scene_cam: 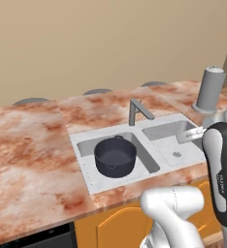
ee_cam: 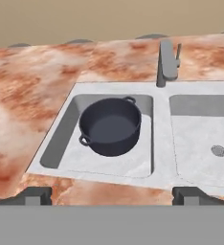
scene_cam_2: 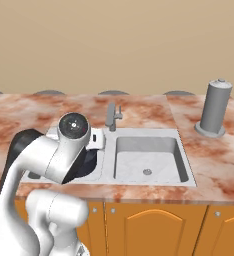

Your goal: Move the pot and pan from the stove into the sink.

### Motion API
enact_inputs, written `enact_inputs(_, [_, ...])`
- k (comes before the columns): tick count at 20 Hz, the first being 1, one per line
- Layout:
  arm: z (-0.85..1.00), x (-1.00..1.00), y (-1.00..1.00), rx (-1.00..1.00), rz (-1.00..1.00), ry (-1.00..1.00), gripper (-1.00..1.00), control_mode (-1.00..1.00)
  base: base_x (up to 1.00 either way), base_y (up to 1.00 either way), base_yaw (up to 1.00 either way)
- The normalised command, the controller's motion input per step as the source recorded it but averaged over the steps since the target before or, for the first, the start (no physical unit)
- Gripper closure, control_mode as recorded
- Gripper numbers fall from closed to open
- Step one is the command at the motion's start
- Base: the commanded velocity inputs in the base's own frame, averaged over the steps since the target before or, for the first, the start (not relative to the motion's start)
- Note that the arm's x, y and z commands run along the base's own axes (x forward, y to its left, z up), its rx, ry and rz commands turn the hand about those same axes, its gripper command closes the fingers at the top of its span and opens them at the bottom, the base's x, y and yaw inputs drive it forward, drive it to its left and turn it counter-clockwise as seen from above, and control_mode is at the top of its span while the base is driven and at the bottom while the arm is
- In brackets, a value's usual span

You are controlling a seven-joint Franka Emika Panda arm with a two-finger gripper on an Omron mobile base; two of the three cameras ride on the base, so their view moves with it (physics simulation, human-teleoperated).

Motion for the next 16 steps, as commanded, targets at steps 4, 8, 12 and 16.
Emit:
enact_inputs(4, [0.00,0.00,0.00,0.00,0.00,0.00,-1.00,1.00,-0.86,-0.20,0.00])
enact_inputs(8, [0.00,0.00,0.00,0.00,0.00,0.00,-1.00,1.00,-0.92,-0.23,0.00])
enact_inputs(12, [0.00,0.00,0.00,0.00,0.00,0.00,-1.00,1.00,-0.74,-0.14,0.00])
enact_inputs(16, [0.00,0.00,0.00,0.00,0.00,0.00,-1.00,1.00,-0.02,0.00,0.00])
